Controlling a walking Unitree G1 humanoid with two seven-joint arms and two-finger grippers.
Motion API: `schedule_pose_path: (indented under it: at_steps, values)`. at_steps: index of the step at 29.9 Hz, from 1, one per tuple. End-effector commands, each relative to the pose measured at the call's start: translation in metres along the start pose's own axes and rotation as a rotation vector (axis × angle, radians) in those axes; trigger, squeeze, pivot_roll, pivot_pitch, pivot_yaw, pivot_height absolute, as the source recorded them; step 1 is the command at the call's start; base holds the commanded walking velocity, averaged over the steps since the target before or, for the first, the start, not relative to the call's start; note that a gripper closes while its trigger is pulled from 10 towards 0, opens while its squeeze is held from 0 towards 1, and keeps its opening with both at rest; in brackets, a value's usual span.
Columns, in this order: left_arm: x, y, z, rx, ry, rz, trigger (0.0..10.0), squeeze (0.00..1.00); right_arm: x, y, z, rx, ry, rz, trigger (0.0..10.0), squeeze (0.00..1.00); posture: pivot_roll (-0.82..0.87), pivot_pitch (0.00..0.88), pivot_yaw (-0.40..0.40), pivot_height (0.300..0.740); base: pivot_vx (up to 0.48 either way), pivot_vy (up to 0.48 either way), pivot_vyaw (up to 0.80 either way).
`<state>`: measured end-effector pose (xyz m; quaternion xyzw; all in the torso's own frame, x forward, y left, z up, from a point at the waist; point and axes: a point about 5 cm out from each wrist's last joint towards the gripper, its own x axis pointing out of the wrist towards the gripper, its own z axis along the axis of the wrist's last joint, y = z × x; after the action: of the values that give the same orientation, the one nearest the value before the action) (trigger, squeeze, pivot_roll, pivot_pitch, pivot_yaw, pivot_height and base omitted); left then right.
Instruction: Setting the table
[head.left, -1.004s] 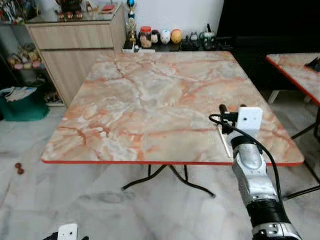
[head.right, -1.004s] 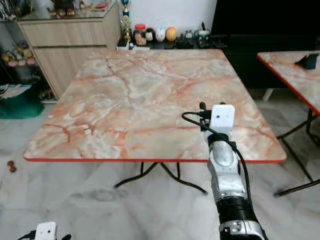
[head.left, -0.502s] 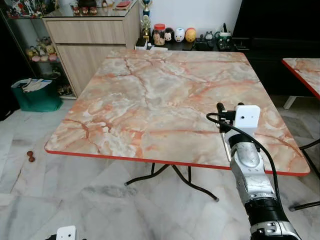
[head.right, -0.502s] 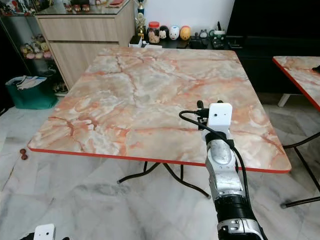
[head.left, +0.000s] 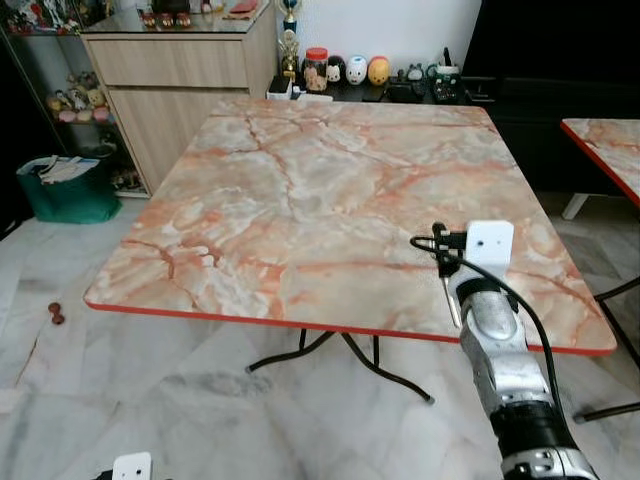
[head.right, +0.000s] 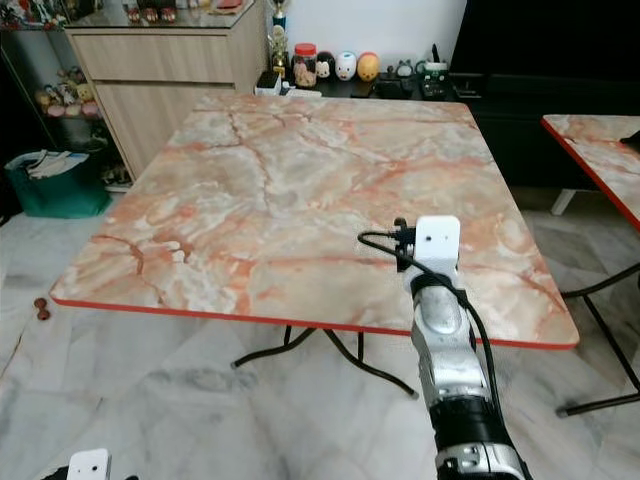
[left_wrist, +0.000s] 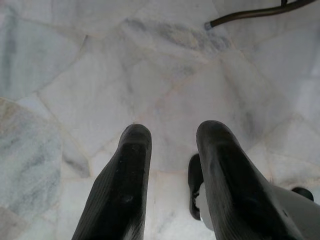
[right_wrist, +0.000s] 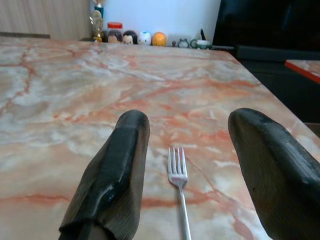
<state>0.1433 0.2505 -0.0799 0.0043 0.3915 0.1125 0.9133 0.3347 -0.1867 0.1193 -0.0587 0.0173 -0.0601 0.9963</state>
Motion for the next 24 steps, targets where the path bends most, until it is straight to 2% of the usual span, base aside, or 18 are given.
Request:
schedule_pose_path:
  at_steps: [1,17,22,24]
  values:
    - [-0.001,0.002,-0.003,-0.001,0.019,0.002,10.0,0.0,-0.002,-0.001,0.001,0.009,0.007,-0.009,10.0,0.0,0.0,0.0,0.001,0.74,0.244,0.0,0.0]
    - [-0.001,0.002,-0.004,0.014,0.033,-0.002,10.0,0.0,-0.008,-0.005,-0.011,0.001,0.072,-0.023,10.0,0.0,0.0,0.0,0.001,0.74,0.251,0.0,0.0]
    - [-0.002,0.003,-0.008,0.016,0.048,0.01,10.0,0.0,-0.018,-0.01,-0.02,-0.001,0.101,-0.037,10.0,0.0,-0.01,0.0,0.001,0.74,0.0,0.0,0.0]
    - [-0.003,0.003,-0.011,0.019,0.061,0.008,10.0,0.0,-0.022,-0.012,-0.028,-0.004,0.148,-0.029,10.0,0.0,-0.02,0.0,0.004,0.74,0.0,0.0,0.0]
